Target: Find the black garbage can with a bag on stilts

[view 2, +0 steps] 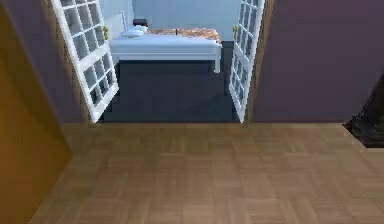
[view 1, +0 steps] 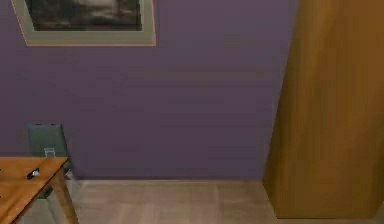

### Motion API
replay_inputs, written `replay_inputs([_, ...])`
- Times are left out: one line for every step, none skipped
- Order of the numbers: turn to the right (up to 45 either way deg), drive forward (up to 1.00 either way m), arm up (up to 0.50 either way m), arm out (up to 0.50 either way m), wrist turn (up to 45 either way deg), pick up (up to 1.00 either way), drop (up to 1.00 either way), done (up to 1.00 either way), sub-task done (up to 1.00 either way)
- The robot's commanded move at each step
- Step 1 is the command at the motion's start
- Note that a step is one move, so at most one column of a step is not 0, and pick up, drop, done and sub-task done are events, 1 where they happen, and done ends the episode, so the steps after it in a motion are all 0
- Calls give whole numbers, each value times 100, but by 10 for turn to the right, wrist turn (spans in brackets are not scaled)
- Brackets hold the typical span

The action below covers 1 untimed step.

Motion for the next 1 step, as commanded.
replay_inputs([450, 0, 0, 0, 0, 0, 0, 0, 0])
